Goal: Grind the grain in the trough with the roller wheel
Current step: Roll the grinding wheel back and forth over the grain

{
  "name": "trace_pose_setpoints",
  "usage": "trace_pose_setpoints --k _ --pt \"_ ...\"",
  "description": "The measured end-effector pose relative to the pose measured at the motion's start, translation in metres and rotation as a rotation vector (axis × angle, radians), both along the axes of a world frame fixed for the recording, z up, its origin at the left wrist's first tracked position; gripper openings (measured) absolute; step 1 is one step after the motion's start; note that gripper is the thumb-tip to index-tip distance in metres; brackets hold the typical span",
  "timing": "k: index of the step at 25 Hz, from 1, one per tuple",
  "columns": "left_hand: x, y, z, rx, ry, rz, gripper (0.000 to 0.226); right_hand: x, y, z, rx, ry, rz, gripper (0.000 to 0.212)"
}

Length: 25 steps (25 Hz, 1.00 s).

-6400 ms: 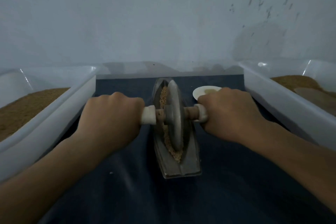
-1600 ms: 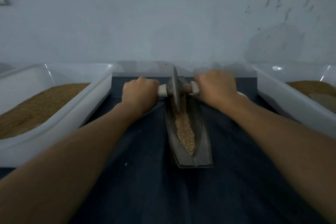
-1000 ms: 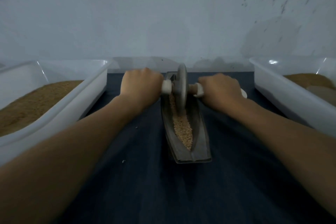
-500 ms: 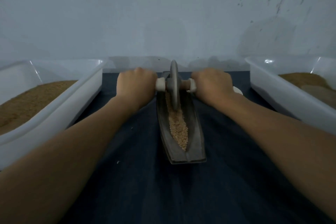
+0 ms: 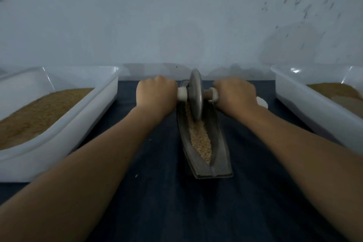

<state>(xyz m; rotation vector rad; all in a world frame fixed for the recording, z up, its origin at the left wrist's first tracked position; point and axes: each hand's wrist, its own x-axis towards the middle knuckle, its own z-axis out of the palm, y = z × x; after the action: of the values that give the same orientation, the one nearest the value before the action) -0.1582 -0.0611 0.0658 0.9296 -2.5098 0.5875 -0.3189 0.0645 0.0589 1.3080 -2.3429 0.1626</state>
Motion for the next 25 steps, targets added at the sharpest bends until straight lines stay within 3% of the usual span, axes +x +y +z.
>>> trace_pose_setpoints --k 3,5,7,9,12,14,16,18,21,23,25 --pt "0.028 0.014 -0.008 -0.044 -0.013 -0.104 0.008 0.006 0.038 -0.010 -0.021 0.131 0.106 0.026" --pt "0.059 0.028 -0.016 -0.123 0.030 -0.228 0.036 0.020 0.070 -0.017 -0.107 0.324 0.177 0.031" --pt "0.067 0.030 -0.011 -0.160 0.076 -0.284 0.052 0.019 0.081 -0.019 -0.177 0.374 0.231 0.030" --pt "0.054 0.027 -0.017 -0.120 0.030 -0.186 0.043 0.017 0.068 -0.019 -0.101 0.351 0.146 0.030" --pt "0.013 0.003 -0.012 -0.018 0.011 -0.065 0.002 0.008 0.020 -0.006 -0.020 0.133 0.025 0.021" --pt "-0.004 -0.008 0.002 0.077 -0.038 -0.037 0.013 0.003 0.001 0.004 0.028 0.036 -0.015 0.011" --pt "0.002 -0.004 0.005 0.061 -0.070 -0.056 0.013 0.002 0.011 0.005 0.067 -0.001 -0.008 0.018" --pt "0.030 0.015 -0.010 -0.081 -0.031 -0.159 0.011 0.010 0.042 -0.011 -0.001 0.137 0.081 0.027" --pt "0.058 0.025 -0.017 -0.137 0.043 -0.246 0.041 0.019 0.073 -0.017 -0.173 0.357 0.211 0.024" --pt "0.049 0.020 -0.020 -0.096 -0.008 -0.171 0.029 0.015 0.056 -0.012 -0.073 0.335 0.162 0.030" --pt "0.020 0.006 -0.015 -0.011 -0.031 -0.054 0.002 0.007 0.020 -0.002 0.026 0.137 0.049 0.021"
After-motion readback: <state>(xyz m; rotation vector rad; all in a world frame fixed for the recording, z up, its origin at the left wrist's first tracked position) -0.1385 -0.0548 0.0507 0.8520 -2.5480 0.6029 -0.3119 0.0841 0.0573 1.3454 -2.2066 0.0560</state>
